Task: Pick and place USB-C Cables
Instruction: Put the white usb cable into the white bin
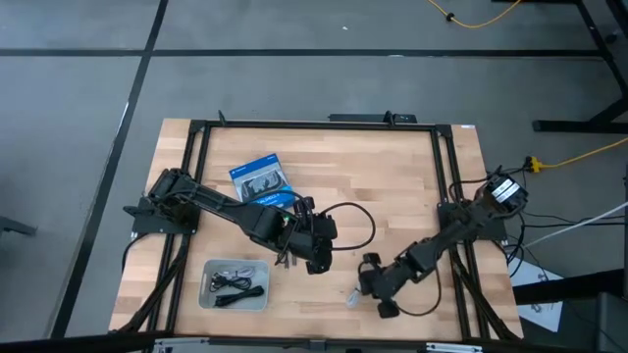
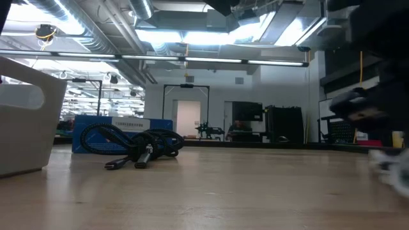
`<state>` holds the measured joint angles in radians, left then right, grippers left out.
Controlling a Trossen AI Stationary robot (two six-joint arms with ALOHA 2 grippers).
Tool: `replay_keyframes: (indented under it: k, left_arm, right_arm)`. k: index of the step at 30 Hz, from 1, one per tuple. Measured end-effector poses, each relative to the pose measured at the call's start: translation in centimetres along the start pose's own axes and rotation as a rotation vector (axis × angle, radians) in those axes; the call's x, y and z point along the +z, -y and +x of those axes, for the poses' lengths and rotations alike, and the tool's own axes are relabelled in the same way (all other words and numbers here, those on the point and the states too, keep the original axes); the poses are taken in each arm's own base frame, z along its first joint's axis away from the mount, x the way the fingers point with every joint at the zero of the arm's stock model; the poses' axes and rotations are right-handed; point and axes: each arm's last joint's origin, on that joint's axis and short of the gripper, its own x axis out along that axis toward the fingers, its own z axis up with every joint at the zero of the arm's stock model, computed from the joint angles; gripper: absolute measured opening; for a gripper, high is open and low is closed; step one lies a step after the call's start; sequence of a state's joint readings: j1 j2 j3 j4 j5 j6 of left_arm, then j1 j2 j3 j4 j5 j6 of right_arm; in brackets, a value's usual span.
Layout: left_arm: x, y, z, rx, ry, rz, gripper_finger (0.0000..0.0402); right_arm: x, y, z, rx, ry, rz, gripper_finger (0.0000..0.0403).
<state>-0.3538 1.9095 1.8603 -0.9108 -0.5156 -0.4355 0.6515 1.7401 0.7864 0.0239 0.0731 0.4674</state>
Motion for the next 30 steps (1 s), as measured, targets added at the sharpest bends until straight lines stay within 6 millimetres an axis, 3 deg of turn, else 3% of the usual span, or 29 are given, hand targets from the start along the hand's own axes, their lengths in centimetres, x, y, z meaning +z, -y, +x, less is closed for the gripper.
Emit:
replay_keyframes:
  k: [13, 20, 24, 30]
  left_arm:
    - [0.0, 0.0, 0.0, 0.000, 0.000, 0.000, 0.0133]
    - [0.0, 0.0, 0.0, 0.000, 0.000, 0.000, 0.0133]
    - [0.0, 0.0, 0.0, 0.001, 0.000, 0.001, 0.0133]
    - [0.0, 0.0, 0.0, 0.000, 0.000, 0.000, 0.0133]
  right_arm:
    - [2.4, 4.0, 0.1, -0.098, 0.103, 0.029, 0.0041]
    - [3.1, 4.7, -0.2, -0.089, 0.137, 0.062, 0.0041]
    - [4.0, 4.1, -2.0, -0.053, 0.148, 0.084, 0.0041]
    - [4.3, 3.0, -6.8, -0.107, 0.076, 0.190, 0.0041]
